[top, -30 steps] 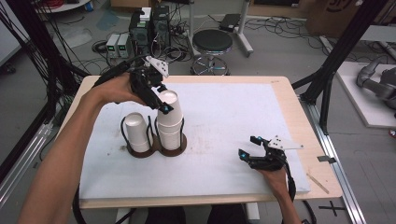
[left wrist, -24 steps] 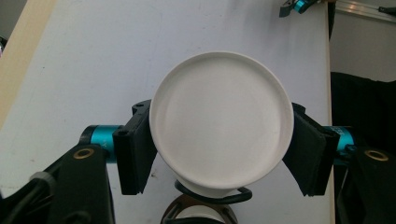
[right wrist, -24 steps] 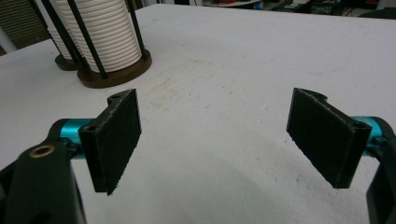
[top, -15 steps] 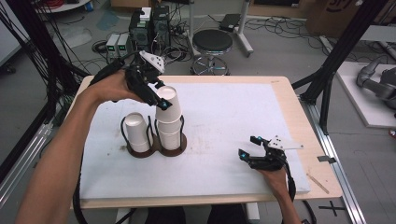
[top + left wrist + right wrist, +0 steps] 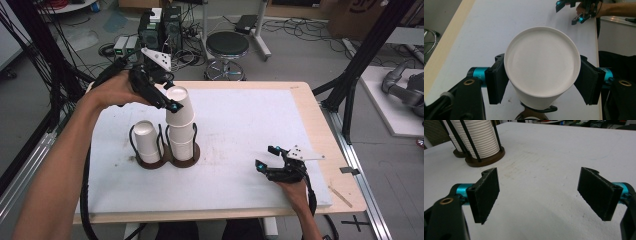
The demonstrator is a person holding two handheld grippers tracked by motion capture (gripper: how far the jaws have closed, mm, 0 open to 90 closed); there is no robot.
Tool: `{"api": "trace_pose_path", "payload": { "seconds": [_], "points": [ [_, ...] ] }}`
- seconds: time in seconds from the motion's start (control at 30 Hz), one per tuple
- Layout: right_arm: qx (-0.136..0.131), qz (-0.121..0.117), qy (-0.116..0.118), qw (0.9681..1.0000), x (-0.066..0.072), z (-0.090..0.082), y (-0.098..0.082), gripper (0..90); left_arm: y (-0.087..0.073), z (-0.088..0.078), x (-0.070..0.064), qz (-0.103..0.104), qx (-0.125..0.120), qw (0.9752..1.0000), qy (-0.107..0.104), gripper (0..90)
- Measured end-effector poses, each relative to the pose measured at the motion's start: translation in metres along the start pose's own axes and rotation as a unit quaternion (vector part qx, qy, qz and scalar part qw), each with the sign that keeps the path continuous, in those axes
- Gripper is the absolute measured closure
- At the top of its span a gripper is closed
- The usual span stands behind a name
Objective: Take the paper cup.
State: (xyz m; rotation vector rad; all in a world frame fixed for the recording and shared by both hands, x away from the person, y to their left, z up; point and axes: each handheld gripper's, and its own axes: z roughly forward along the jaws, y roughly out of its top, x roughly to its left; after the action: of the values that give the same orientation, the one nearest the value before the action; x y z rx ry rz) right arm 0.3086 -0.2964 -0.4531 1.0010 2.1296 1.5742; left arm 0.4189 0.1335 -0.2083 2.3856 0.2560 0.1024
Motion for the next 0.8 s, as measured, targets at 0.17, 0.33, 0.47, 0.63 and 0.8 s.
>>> {"api": "trace_pose_path", "payload": {
  "seconds": [0.17,0.33,0.47,0.63,0.8],
  "points": [
    [0.000,0.001,0.000,1.0000,0.000,0.000,0.000,18.2,0.007,-0.006,-0.001,0.005,-0.007,1.0000,0.004,33.3],
    [-0.002,-0.001,0.000,1.0000,0.000,0.000,0.000,18.2,0.012,-0.012,-0.004,0.012,-0.018,0.9997,0.010,33.4],
    [-0.001,-0.001,0.001,1.0000,0.000,0.000,0.000,18.2,0.010,-0.018,-0.005,0.008,-0.026,0.9996,0.012,33.4],
    [0.000,0.000,0.001,1.0000,0.000,0.000,0.000,18.2,0.009,-0.026,-0.007,0.007,-0.035,0.9992,0.017,33.4],
    [0.001,0.000,0.000,1.0000,0.000,0.000,0.000,18.2,0.008,-0.031,-0.009,0.005,-0.042,0.9989,0.020,33.4]
  ]
}}
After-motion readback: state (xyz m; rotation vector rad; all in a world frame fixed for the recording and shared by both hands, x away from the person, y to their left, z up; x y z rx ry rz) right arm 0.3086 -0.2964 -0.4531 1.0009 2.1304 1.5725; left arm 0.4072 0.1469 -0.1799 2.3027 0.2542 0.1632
